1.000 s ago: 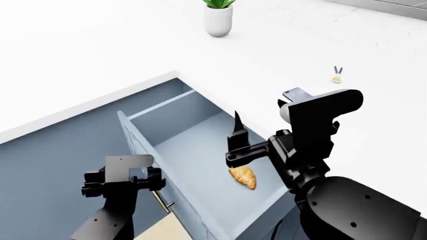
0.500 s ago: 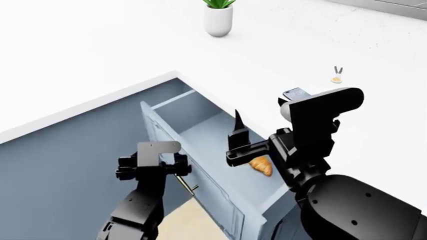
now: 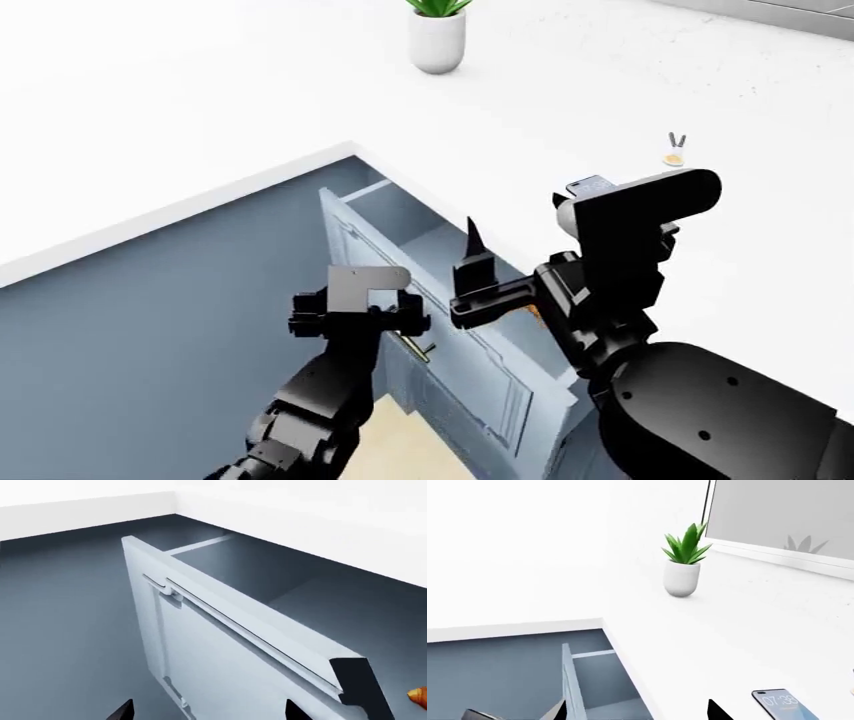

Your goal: Close the left drawer.

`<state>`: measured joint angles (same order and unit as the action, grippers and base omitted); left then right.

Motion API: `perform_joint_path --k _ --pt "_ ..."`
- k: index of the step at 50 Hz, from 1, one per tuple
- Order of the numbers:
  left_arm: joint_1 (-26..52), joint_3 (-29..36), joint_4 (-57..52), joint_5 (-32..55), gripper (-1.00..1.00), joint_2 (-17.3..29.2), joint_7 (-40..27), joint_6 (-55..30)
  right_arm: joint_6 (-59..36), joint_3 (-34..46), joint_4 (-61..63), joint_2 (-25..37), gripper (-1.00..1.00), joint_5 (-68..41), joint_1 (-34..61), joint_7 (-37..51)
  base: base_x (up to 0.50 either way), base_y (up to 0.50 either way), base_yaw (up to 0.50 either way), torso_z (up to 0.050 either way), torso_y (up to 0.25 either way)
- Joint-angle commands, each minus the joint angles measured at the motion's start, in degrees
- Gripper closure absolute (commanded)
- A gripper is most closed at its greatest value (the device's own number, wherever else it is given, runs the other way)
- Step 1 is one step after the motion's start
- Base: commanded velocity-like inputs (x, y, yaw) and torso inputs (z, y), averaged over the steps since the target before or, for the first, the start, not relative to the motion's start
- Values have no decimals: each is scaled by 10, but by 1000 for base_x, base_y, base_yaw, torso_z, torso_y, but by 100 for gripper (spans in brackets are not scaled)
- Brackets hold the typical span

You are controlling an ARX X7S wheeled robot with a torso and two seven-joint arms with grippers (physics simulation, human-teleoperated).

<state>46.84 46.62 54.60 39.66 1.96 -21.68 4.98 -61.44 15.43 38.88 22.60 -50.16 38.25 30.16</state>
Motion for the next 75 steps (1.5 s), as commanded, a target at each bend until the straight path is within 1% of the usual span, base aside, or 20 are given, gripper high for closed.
perform_joint_path --k 1,4,8,11,13,19,26,30,42,44,45,46,47,48,49,50,55,58,63,75 --pt "83 298 71 276 -100 -19 -15 98 1 3 -8 1 -100 -2 5 -1 0 0 0 0 0" --pt "87 339 71 317 -100 -20 -17 118 3 4 -9 2 -100 -1 5 -2 0 0 0 0 0" --pt "93 383 66 346 -100 -20 -30 129 2 1 -7 3 -100 -5 5 0 0 0 0 0 0" --pt "85 402 69 357 -100 -20 -28 144 2 0 -7 4 -100 -6 6 1 0 0 0 0 0" --pt "101 408 61 364 -100 -20 -29 137 2 -1 -7 4 -100 -8 8 1 0 0 0 0 0" --pt "115 415 39 381 -100 -20 -22 132 1 1 -7 5 -100 -10 10 2 0 0 0 0 2" --pt "109 420 47 391 -100 -20 -3 133 3 1 -9 7 -100 -11 12 2 0 0 0 0 1" --pt "110 419 58 394 -100 -20 -11 132 5 0 -8 8 -100 -12 10 3 0 0 0 0 0" --pt "81 419 82 395 -100 -19 10 167 8 -6 2 12 -100 -18 2 10 0 0 0 1 1" --pt "88 417 83 396 -100 -18 12 165 7 -8 6 12 -100 -21 1 12 0 0 0 0 0" --pt "92 423 58 385 -100 -3 -8 175 8 -9 7 13 -100 -21 0 13 0 0 0 0 0" --pt "86 419 85 386 -100 -13 1 186 8 -9 8 13 -100 -22 -1 14 0 0 0 0 0" --pt "91 422 31 381 -100 16 -34 187 7 -10 10 13 -100 -24 -1 15 0 0 0 0 0" --pt "90 424 23 377 -100 20 -45 191 7 -10 11 13 -100 -24 -2 16 0 0 0 0 0" --pt "99 425 -48 377 -100 55 -75 181 7 -11 10 14 -100 -25 -1 16 0 0 0 0 0" --pt "101 426 -84 371 -100 74 -97 187 8 -11 9 14 -100 -24 -2 16 0 0 0 0 0" --pt "111 424 -186 368 -100 128 -142 189 11 -9 10 15 -100 -23 -5 16 0 0 0 0 0" --pt "116 425 -226 358 -100 149 -170 193 11 -9 12 15 -100 -26 -4 17 0 0 0 0 0" --pt "115 429 -294 349 -100 183 -193 195 9 -13 14 17 -100 -30 -3 22 0 0 0 0 0" --pt "137 449 -516 302 -100 306 -259 189 10 -19 16 22 -100 -35 2 27 0 0 0 0 0"
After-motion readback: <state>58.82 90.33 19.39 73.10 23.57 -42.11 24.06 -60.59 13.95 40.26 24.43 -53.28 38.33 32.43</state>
